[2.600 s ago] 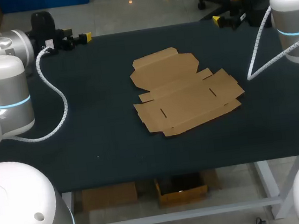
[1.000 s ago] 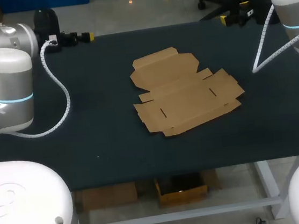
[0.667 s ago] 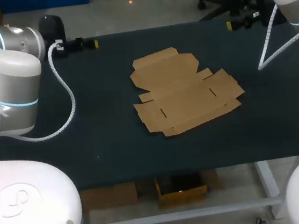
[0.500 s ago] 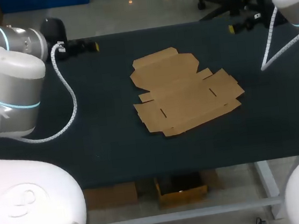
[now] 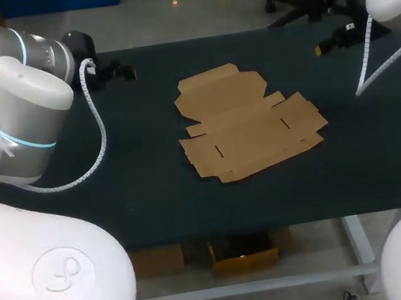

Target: Assemble the packaging by folding the flat box into shape, placing the metal phone stand inside, and closing the box properly

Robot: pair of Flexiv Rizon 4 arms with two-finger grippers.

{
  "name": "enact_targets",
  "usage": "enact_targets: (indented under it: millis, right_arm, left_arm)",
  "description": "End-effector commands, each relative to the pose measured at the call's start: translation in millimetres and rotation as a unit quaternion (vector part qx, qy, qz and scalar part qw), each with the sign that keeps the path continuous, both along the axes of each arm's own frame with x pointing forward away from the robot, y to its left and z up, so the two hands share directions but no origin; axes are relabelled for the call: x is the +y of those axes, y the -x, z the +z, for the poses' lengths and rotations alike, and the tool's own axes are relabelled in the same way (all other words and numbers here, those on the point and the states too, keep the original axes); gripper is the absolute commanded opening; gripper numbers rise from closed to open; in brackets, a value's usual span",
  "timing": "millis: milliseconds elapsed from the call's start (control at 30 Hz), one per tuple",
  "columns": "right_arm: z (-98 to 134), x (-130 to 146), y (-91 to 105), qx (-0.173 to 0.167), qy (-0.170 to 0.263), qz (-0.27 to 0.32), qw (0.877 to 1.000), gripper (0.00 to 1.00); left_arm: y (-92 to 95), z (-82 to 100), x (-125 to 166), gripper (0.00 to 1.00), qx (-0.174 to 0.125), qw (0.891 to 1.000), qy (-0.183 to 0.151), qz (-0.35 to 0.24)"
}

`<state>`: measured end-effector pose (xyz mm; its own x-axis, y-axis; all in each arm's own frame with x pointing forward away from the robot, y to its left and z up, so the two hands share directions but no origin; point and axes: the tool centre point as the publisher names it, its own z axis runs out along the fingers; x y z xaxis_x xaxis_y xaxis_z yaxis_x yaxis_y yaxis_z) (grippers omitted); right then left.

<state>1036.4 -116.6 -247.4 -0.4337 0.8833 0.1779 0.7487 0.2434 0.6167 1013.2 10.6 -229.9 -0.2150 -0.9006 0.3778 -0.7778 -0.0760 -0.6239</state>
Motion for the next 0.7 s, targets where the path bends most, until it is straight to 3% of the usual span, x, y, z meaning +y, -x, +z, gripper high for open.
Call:
enact_targets:
  millis: [33, 600, 700]
  right_arm:
    - [3.2, -0.5, -1.2, 0.026, 0.011, 0.005, 1.000, 1.00]
    - [3.2, -0.5, -1.2, 0.026, 0.011, 0.005, 1.000, 1.00]
    - [0.9, 1.4, -1.0, 0.049, 0.004, 0.002, 0.999, 1.00]
  left_arm:
    - [-0.5, 5.0, -1.5, 1.00, 0.047, 0.999, -0.026, -0.005]
    - [-0.5, 5.0, -1.5, 1.00, 0.047, 0.999, -0.026, -0.005]
    - [2.5, 0.4, -3.7, 1.00, 0.062, 0.998, -0.015, 0.013]
